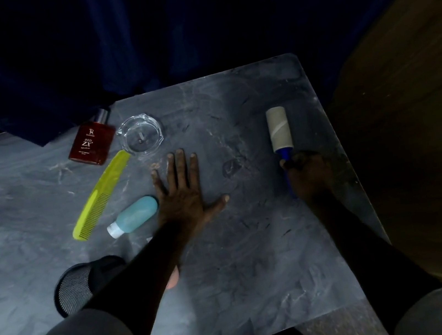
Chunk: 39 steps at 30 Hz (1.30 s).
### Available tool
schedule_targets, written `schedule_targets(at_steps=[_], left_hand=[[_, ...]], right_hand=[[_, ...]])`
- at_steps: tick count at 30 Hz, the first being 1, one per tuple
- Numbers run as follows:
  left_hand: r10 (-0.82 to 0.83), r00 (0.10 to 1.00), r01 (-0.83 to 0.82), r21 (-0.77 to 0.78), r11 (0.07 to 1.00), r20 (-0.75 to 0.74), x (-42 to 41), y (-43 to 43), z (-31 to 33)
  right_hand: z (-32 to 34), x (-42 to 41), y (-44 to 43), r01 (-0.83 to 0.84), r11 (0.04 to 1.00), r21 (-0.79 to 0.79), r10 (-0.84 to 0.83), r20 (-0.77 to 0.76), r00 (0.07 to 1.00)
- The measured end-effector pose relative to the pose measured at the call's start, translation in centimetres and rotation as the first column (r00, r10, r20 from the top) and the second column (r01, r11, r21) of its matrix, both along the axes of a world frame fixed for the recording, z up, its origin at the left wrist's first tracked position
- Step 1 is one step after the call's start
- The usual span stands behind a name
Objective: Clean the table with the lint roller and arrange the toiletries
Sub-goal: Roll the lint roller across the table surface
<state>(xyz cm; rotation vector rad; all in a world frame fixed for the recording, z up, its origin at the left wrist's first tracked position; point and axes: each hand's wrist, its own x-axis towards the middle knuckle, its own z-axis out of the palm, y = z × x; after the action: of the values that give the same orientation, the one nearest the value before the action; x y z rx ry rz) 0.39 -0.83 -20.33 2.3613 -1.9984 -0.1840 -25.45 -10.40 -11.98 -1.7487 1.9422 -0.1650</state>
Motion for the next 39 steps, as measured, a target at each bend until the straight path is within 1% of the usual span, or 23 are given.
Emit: schedule_targets(at_steps=[3,8,10,13,16,21,25,28,31,35,39], left_hand=[[-0.001,1.000,0.001,-0.024,1.000,-0.009,0.0,0.1,0.0],[0.004,1.000,-0.005,-0.030,1.000,-0.003,0.0,0.1,0.1],[0.009,1.000,-0.009,-0.028,1.000,-0.004,0.0,0.0,0.2],[0.009,1.000,-0.009,-0.027,1.000,-0.008,0.0,0.1,0.2],[0.003,1.000,-0.003,-0.035,0.999,-0.004,0.0,0.1,0.2],[-0.013,1.000,0.014,-0.017,1.000,0.015,0.1,0.0,0.2],[-0.013,1.000,0.013,-0.014,1.000,0.013,0.1,0.1,0.6],[0.004,1.000,-0.004,0.004,1.000,0.009,-0.1,0.1,1.1],[0.009,1.000,-0.009,0.028,1.000,-0.004,-0.2,0.1,1.4],[0.014,1.000,-0.013,0.046,0.999,-0.011,-0.2,0.0,1.4],[0.005,1.000,-0.004,0.038,0.999,-0.015,-0.2,0.0,1.1]], right_hand=[[0.0,2.3,0.4,-0.040,0.999,-0.003,0.040,0.004,0.999],[0.1,5.7,1.7,-0.183,0.983,-0.023,0.181,-0.068,0.981],[0.0,6.8,2.4,-0.222,0.974,-0.033,0.220,-0.055,0.974],[-0.2,8.1,3.2,-0.244,0.969,-0.038,0.244,-0.009,0.970],[-0.4,9.0,3.7,-0.266,0.963,-0.029,0.266,0.000,0.964],[-0.4,9.6,4.3,-0.248,0.966,-0.066,0.251,0.029,0.968],[-0.4,9.3,3.9,-0.234,0.971,-0.050,0.237,0.055,0.970],[-0.5,8.6,3.4,-0.189,0.980,-0.066,0.193,0.053,0.980],[-0.6,7.2,2.4,-0.150,0.987,-0.054,0.151,0.006,0.989],[-0.6,4.5,0.9,-0.035,0.998,-0.055,0.037,0.035,0.999],[-0.5,1.4,0.0,0.009,0.997,-0.079,-0.007,0.026,1.000]])
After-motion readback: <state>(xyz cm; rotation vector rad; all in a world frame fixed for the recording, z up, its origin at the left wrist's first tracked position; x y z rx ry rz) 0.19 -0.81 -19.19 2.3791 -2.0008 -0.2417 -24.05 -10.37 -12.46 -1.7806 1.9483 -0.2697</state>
